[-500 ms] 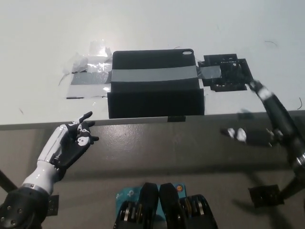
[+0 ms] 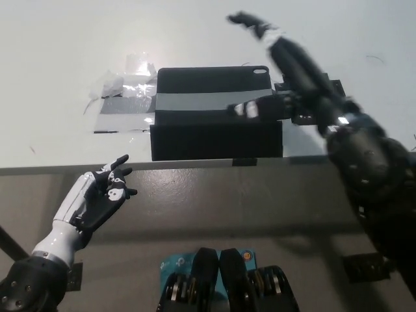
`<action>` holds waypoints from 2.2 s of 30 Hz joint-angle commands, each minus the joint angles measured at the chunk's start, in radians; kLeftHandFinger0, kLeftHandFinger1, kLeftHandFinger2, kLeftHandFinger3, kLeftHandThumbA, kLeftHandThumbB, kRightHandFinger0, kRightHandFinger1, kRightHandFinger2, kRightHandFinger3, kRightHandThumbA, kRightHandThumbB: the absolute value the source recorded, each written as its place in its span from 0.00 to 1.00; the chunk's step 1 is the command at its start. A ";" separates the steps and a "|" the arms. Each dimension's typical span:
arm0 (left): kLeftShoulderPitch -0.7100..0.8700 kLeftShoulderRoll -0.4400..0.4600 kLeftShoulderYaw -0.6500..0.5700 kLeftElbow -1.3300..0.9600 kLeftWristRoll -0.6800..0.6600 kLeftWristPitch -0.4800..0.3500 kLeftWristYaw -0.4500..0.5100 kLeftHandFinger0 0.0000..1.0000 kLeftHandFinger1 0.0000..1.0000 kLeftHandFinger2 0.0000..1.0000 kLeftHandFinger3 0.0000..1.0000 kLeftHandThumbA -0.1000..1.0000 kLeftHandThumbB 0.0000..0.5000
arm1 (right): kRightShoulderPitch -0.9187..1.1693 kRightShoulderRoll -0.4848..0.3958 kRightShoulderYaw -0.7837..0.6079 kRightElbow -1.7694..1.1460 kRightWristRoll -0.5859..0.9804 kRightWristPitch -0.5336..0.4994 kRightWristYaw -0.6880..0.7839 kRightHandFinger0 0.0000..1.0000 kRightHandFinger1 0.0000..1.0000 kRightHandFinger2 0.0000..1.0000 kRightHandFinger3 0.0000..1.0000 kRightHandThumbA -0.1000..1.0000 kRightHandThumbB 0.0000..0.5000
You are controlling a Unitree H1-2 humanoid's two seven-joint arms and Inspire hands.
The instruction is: The robot uses its right hand to pull the cover of a folded tablet cover kept in the middle of the desk
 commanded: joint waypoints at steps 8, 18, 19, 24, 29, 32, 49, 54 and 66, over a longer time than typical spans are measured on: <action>-0.014 0.008 0.007 -0.039 -0.006 0.016 -0.011 0.73 0.93 1.00 1.00 1.00 0.52 | -0.196 0.054 0.149 0.427 -0.166 -0.074 0.009 1.00 1.00 1.00 1.00 1.00 1.00; -0.027 0.006 0.002 -0.051 0.000 0.026 -0.010 0.74 0.93 1.00 1.00 1.00 0.44 | -0.256 0.066 0.242 0.667 -0.234 0.048 0.131 1.00 1.00 1.00 1.00 1.00 1.00; -0.028 0.007 0.001 -0.052 -0.001 0.028 -0.010 0.74 0.93 1.00 1.00 1.00 0.44 | -0.257 0.070 0.243 0.683 -0.232 0.051 0.130 1.00 1.00 1.00 1.00 1.00 1.00; -0.034 0.012 0.004 -0.047 -0.005 0.023 -0.015 0.73 0.94 1.00 1.00 1.00 0.41 | -0.223 0.094 0.261 0.673 -0.243 0.118 0.177 1.00 1.00 1.00 1.00 1.00 1.00; -0.033 0.008 0.004 -0.064 -0.002 0.039 -0.008 0.72 0.92 1.00 1.00 1.00 0.43 | -0.141 0.093 0.283 0.488 -0.348 0.123 0.285 1.00 1.00 1.00 1.00 0.95 1.00; -0.032 0.011 0.002 -0.066 -0.003 0.033 -0.014 0.73 0.94 1.00 1.00 1.00 0.41 | -0.110 0.098 0.245 0.414 -0.403 0.123 0.379 1.00 1.00 1.00 1.00 0.92 1.00; -0.068 0.018 0.006 -0.049 0.001 0.035 -0.012 0.72 0.93 1.00 1.00 1.00 0.38 | 0.081 0.046 0.154 0.111 -0.521 0.123 0.587 1.00 1.00 1.00 1.00 0.90 1.00; -0.082 0.021 0.003 -0.044 0.005 0.037 -0.012 0.75 0.96 1.00 1.00 1.00 0.36 | 0.140 0.055 0.121 0.130 -0.504 0.123 0.563 1.00 1.00 1.00 1.00 0.98 1.00; -0.078 0.033 -0.001 -0.049 0.006 0.048 -0.023 0.80 0.97 1.00 1.00 1.00 0.35 | 0.249 0.095 0.026 0.018 -0.479 0.123 0.716 1.00 1.00 1.00 1.00 1.00 1.00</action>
